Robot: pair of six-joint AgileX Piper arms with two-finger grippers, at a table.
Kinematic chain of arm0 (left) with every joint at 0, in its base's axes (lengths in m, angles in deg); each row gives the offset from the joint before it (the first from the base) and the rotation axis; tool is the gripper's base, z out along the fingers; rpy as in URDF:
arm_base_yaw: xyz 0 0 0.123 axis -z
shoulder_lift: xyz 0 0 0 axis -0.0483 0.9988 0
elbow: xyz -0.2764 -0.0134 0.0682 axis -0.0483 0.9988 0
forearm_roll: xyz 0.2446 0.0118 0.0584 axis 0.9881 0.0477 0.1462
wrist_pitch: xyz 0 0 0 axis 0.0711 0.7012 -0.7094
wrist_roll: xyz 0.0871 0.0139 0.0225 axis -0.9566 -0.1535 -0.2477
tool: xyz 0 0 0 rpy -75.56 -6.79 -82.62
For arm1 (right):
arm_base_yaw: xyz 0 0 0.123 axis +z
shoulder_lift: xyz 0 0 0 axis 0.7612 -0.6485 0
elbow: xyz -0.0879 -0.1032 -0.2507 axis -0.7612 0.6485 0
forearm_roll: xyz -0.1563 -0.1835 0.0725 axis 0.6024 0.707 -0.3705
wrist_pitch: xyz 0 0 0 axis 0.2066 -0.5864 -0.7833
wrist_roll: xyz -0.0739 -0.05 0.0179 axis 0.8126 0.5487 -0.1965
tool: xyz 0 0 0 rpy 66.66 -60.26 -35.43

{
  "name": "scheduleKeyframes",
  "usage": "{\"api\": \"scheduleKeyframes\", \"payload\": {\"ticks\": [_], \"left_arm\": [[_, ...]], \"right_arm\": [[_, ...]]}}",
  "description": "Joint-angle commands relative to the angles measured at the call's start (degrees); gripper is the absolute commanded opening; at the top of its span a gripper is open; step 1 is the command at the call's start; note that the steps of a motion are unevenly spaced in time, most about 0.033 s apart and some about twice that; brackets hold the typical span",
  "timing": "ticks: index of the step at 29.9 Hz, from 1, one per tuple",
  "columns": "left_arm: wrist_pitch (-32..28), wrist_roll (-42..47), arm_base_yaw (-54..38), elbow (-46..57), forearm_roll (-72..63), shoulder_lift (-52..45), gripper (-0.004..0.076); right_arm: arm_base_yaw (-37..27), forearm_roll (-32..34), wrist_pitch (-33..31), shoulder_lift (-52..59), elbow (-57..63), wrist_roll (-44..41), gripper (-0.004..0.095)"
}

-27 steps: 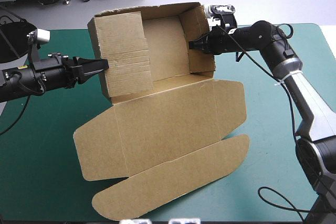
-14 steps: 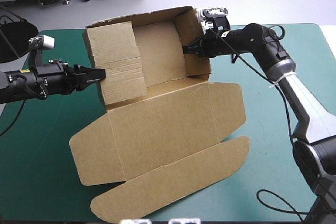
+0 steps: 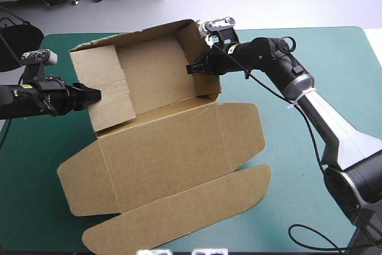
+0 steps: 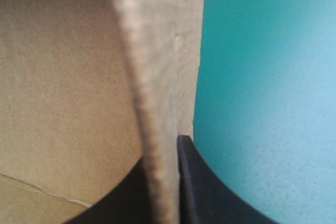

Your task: Fold the box

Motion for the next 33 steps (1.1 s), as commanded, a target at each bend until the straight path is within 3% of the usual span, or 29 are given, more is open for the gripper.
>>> {"api": "scheduleKeyframes", "payload": {"ticks": [1,6,12,20,27,33], "left_arm": [[-8.23,1.61,0.26,-1.15,0.22,-1.12,0.0335],[-11.46,1.61,0.26,0.19,0.56,0.22,0.0284],[-7.54,1.61,0.26,0.6,0.12,4.02,-0.0008],[-7.1,1.61,0.26,0.5,-7.71,4.53,-0.0009],[-7.35,2.6,5.51,0.5,-5.27,4.82,-0.0009],[-10.22,12.05,15.14,0.5,7.39,7.34,-0.0009]], "right_arm": [[2.01,-4.35,1.56,3.52,-1.96,-0.64,-0.0011],[3.26,-4.35,1.41,3.52,-1.96,-0.93,-0.0011],[3.5,-2.21,-0.09,3.52,-1.96,-1.54,-0.0011],[3.5,11.36,-6.05,3.52,-1.96,-8.06,-0.0011],[3.5,23.65,-13.83,3.52,-1.96,-15.0,-0.0013],[3.5,26.03,-21.01,2.71,-1.96,-16.93,-0.0013]]}}
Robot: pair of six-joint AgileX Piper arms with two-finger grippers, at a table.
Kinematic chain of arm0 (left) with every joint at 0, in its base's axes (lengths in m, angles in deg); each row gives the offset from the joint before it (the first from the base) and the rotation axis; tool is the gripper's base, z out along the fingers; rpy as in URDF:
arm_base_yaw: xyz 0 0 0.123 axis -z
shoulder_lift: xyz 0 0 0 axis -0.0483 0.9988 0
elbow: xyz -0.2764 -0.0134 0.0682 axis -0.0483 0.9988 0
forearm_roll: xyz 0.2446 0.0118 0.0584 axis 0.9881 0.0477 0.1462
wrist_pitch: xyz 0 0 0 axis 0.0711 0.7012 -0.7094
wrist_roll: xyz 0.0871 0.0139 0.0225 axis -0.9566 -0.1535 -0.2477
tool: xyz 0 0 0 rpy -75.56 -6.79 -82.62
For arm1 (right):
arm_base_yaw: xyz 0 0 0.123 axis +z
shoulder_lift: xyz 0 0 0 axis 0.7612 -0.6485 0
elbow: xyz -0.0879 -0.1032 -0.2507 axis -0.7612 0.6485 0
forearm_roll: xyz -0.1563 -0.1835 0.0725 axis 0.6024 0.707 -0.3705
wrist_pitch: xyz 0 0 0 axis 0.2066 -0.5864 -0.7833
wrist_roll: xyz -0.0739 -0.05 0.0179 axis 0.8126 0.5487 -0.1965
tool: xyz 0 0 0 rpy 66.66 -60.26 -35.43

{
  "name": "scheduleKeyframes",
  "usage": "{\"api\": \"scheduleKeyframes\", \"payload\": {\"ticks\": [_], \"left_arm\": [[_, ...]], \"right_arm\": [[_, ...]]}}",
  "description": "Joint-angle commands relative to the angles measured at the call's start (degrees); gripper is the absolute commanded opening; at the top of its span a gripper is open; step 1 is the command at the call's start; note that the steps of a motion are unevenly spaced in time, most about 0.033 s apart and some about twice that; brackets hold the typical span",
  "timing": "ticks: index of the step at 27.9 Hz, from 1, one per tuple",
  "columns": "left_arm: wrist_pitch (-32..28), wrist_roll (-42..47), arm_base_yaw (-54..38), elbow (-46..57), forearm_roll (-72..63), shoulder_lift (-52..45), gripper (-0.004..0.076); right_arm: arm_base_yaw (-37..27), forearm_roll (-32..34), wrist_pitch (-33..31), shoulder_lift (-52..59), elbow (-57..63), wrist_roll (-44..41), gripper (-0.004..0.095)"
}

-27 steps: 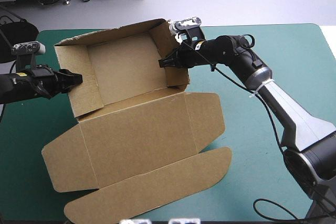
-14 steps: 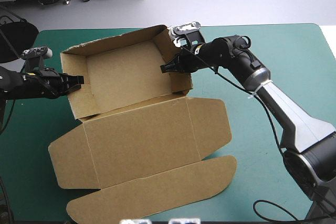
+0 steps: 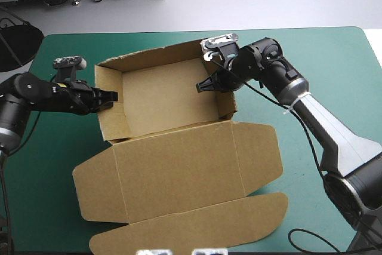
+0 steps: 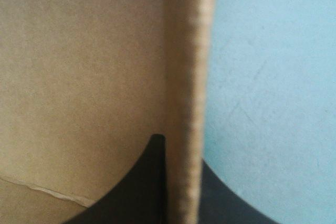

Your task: Fold the box

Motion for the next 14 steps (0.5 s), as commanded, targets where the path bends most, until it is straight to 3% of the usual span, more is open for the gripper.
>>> {"api": "scheduleKeyframes", "payload": {"ticks": [1,6,14], "left_arm": [[-3.38,4.33,5.48,-1.96,0.42,0.04,-0.0009],[-5.7,7.33,11.46,-2.07,3.74,3.76,-0.0009],[-7.28,14.21,14.08,-3.13,10.9,10.8,-0.0009]], "right_arm": [[0.02,1.35,-4.73,1.58,-1.43,0.36,-0.0013],[0.02,-0.51,-8.8,-2.38,-0.47,-1.67,-0.0013],[0.02,-6.4,-6.88,-7.02,1.46,-1.37,-0.0013]]}}
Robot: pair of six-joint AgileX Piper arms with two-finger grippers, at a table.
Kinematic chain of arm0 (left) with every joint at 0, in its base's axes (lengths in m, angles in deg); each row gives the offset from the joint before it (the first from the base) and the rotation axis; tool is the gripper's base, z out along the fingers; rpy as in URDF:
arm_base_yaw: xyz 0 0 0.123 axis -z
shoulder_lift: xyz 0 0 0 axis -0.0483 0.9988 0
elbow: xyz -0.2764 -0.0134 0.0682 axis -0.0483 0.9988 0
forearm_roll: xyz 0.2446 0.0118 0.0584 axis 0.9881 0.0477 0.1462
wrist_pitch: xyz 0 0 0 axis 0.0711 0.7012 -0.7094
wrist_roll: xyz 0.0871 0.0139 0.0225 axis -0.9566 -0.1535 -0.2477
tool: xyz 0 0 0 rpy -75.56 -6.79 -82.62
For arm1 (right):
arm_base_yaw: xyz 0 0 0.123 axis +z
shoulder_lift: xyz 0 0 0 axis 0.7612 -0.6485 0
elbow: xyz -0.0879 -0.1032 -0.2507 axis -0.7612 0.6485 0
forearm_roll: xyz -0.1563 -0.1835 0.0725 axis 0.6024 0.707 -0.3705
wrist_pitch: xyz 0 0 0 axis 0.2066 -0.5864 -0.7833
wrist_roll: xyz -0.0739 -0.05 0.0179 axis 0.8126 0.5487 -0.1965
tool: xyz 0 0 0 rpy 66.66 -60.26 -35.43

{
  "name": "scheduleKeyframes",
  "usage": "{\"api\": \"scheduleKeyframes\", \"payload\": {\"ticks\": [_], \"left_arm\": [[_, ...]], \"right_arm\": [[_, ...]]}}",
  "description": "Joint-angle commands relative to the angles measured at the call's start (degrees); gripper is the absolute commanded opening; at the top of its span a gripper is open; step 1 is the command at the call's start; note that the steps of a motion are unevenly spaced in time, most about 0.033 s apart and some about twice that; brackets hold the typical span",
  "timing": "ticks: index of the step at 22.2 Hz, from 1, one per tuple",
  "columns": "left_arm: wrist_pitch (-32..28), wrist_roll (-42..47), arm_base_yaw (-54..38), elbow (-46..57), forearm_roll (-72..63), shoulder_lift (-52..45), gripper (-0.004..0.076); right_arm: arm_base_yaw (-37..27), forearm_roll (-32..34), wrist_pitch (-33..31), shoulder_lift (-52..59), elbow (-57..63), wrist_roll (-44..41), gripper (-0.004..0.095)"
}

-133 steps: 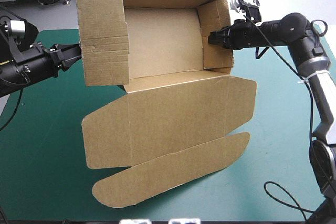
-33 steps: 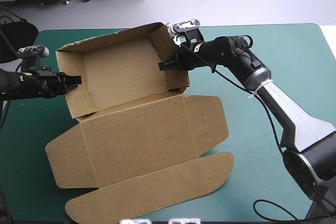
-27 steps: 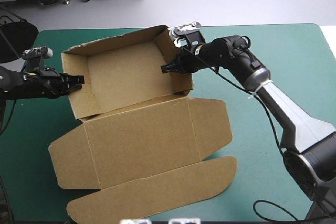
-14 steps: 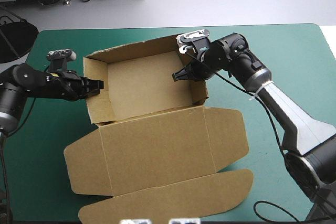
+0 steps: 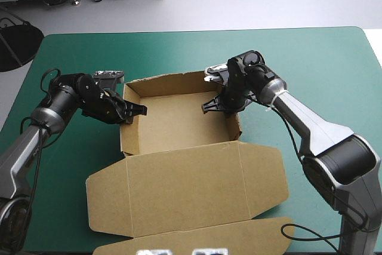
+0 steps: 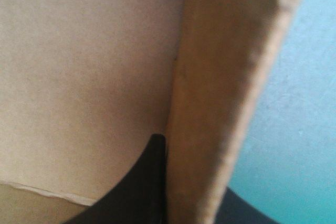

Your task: Fold the box

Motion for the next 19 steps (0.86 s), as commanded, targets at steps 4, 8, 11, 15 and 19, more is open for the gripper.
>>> {"api": "scheduleKeyframes", "payload": {"ticks": [4,8,11,15,19], "left_arm": [[-4.45,0.92,1.2,-3.4,-3.89,4.26,-0.0009],[-2.68,0.92,1.2,-3.4,-3.89,7.39,-0.0009],[-0.78,-0.62,1.2,-3.4,-3.89,8.32,-0.0008],[1.62,-2.7,1.2,-4.15,-3.38,9.08,0.0011],[1.86,-2.7,1.2,-5.97,-3.38,9.21,0.0048]], "right_arm": [[0.55,-10.26,2.83,-0.55,-1.1,1.95,-0.0013],[0.55,-12.58,3.37,-2.26,-1.1,3.11,-0.0013],[0.55,-10.77,3.49,-2.71,-1.1,4.42,-0.0012],[0.59,-5.28,0.55,-2.71,-2.0,3.98,0.0011],[0.59,0.42,-2.4,-2.71,-2.97,2.05,0.0178]]}}
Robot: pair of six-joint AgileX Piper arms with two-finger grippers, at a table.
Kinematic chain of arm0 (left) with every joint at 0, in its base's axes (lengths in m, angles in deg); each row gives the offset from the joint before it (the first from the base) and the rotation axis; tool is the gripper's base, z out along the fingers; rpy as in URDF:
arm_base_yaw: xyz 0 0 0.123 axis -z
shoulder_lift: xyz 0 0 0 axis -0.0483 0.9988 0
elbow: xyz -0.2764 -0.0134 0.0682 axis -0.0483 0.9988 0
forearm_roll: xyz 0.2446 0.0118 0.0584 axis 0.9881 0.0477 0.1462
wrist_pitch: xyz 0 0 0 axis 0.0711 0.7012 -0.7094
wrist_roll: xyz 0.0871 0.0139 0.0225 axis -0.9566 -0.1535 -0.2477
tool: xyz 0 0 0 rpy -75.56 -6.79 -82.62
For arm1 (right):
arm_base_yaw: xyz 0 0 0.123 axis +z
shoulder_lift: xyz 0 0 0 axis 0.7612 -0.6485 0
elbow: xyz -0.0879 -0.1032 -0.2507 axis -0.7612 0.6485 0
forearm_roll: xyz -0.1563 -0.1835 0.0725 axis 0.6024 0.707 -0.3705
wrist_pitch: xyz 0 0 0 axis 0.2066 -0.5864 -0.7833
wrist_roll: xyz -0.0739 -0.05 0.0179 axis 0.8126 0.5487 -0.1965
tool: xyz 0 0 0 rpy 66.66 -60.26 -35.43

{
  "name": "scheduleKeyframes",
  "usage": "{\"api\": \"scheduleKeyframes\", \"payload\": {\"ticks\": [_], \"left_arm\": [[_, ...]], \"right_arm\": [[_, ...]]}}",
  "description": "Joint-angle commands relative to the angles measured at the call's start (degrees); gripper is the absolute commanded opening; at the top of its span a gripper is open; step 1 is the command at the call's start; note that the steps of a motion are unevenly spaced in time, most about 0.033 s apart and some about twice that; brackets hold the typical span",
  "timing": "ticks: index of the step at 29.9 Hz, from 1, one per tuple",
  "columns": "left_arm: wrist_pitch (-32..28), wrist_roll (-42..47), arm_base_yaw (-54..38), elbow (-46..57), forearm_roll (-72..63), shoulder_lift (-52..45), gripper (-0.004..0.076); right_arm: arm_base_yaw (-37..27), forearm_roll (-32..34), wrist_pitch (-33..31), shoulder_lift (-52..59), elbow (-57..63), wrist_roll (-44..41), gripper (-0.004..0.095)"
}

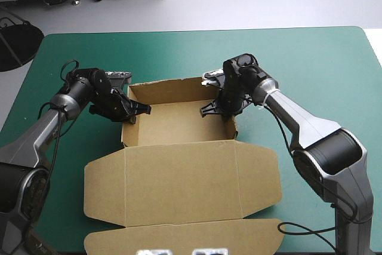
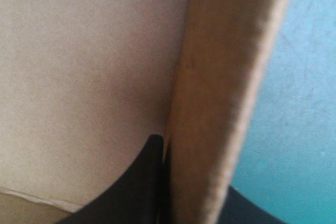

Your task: Fold the box

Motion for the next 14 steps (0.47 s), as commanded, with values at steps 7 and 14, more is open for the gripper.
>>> {"api": "scheduleKeyframes", "payload": {"ticks": [7,14], "left_arm": [[2.27,-1.8,0.98,-4.9,-4.92,-0.3,0.0269],[1.04,-1.7,0.98,-5.51,-2.81,-0.3,0.0482]], "right_arm": [[0.89,5.93,-1.56,1.84,-1.55,-1.17,0.0464],[0.89,10.43,-1.56,1.84,-1.55,-0.73,0.0465]]}}
